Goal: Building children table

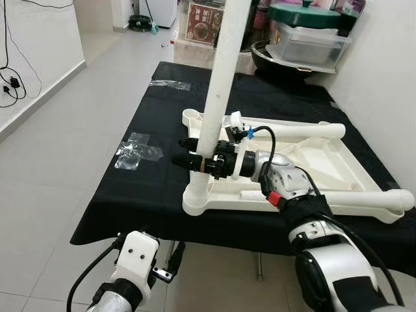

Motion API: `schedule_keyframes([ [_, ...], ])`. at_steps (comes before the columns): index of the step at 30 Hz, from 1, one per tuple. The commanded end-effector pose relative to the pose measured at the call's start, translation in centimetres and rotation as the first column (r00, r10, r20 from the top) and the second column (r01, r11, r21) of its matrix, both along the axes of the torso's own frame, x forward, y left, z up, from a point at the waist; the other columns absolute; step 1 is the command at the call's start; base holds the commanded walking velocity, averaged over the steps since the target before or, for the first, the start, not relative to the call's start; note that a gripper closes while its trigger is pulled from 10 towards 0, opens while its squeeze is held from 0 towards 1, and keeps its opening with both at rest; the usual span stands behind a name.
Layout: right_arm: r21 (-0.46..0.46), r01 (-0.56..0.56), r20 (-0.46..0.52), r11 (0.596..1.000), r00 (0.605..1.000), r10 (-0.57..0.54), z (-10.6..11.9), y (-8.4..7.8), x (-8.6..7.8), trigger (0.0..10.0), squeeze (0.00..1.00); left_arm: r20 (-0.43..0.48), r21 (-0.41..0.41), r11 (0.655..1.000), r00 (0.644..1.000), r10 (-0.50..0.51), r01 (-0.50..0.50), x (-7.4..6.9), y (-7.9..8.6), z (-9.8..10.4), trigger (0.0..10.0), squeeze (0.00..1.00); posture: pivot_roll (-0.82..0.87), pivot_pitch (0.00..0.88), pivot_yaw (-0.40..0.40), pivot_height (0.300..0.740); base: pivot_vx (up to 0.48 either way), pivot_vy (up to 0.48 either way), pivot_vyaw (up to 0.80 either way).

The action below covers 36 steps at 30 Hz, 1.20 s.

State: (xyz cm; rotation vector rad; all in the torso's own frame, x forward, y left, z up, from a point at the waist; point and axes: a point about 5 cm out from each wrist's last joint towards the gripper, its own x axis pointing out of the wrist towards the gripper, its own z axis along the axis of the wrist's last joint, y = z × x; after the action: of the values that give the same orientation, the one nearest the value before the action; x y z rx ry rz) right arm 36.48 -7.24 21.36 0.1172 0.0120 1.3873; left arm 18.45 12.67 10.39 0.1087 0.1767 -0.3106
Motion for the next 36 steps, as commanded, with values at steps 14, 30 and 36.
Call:
schedule_keyframes([
  [14, -0.065, 0.693, -0.073, 0.718, 0.714, -0.696, -1.8, -1.5, 3.2, 0.0, 0.00, -0.011, 0.002, 1.000, 1.000, -0.009, 0.009, -0.1, -0.3, -0.3, 10.0, 0.00, 0.14, 0.033, -0.162, 0.740, 0.000, 0.000, 0.00],
  [30, -0.123, 0.985, -0.310, 0.120, 0.077, -0.948, -3.5, -1.0, 1.8, 10.0, 0.00, -0.011, 0.005, 1.000, 1.000, -0.012, 0.012, 0.1, -0.1, -0.2, 10.0, 0.00, 0.14, 0.044, -0.152, 0.740, 0.000, 0.000, 0.00],
  [36, 0.032, 0.947, -0.297, 0.320, 0.315, -0.901, -2.0, 0.8, 2.0, 10.0, 0.00, -0.011, 0.004, 1.000, 1.000, -0.011, 0.011, 0.1, -0.1, -0.2, 10.0, 0.00, 0.13, 0.046, -0.153, 0.740, 0.000, 0.000, 0.00],
])
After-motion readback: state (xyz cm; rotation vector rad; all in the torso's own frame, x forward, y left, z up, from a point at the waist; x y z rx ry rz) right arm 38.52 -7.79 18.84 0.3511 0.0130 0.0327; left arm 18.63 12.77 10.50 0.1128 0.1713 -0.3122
